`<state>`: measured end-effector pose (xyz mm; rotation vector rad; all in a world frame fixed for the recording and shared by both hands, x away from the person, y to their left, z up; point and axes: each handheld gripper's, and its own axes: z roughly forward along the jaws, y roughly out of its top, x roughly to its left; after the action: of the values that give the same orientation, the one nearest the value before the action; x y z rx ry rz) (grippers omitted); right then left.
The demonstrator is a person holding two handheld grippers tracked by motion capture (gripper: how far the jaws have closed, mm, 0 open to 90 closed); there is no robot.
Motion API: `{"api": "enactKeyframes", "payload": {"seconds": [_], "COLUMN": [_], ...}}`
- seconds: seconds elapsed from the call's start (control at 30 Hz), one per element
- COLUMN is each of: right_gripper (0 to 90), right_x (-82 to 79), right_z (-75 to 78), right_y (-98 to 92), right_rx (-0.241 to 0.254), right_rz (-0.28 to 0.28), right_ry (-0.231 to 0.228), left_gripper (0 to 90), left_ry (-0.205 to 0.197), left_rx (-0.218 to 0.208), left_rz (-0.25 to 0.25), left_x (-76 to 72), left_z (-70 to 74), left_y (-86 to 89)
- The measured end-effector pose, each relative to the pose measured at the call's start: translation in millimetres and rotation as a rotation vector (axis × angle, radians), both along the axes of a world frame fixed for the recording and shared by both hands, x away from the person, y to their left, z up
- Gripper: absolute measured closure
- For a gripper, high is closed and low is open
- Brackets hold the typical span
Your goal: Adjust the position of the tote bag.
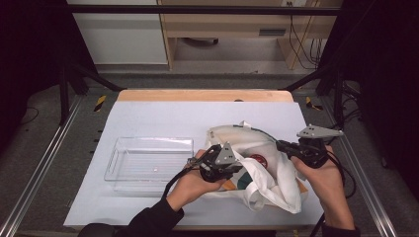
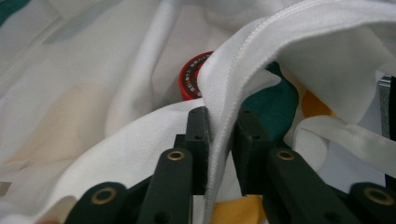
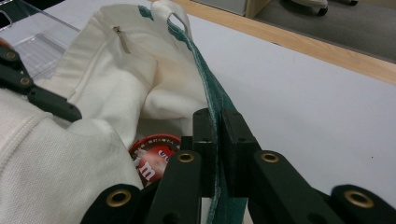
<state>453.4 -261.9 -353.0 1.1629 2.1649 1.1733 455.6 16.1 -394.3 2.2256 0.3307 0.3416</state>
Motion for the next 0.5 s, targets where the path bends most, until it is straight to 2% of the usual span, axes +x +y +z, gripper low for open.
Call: {"api": "enactKeyframes", "payload": {"seconds": [0.1, 0.2, 0.3, 0.5], "right_gripper": [84.7, 83.7, 81.4, 65.0], "right_x": [-0.9, -1.9, -2.1, -3.5], "right_z": [1.2, 2.3, 2.7, 2.8], "right_y": [0.6, 2.3, 4.3, 5.9], "right_rx": [-0.005, 0.000, 0.003, 0.019], "right_rz": [0.007, 0.011, 0.026, 0.043], "right_ry": [-0.005, -0.002, -0.013, -0.023], "left_gripper": [82.2, 83.6, 84.0, 84.3], "left_ry": [-0.011, -0.011, -0.009, -0.010], "left_rx": [0.002, -0.022, -0.023, -0.028], "left_rz": [-0.003, 0.009, 0.008, 0.013], "left_x": [-3.4, -6.5, -9.3, -15.9], "left_z": [-0.6, -2.5, -2.8, -3.6], "left_y": [2.3, 8.5, 12.5, 16.4]}}
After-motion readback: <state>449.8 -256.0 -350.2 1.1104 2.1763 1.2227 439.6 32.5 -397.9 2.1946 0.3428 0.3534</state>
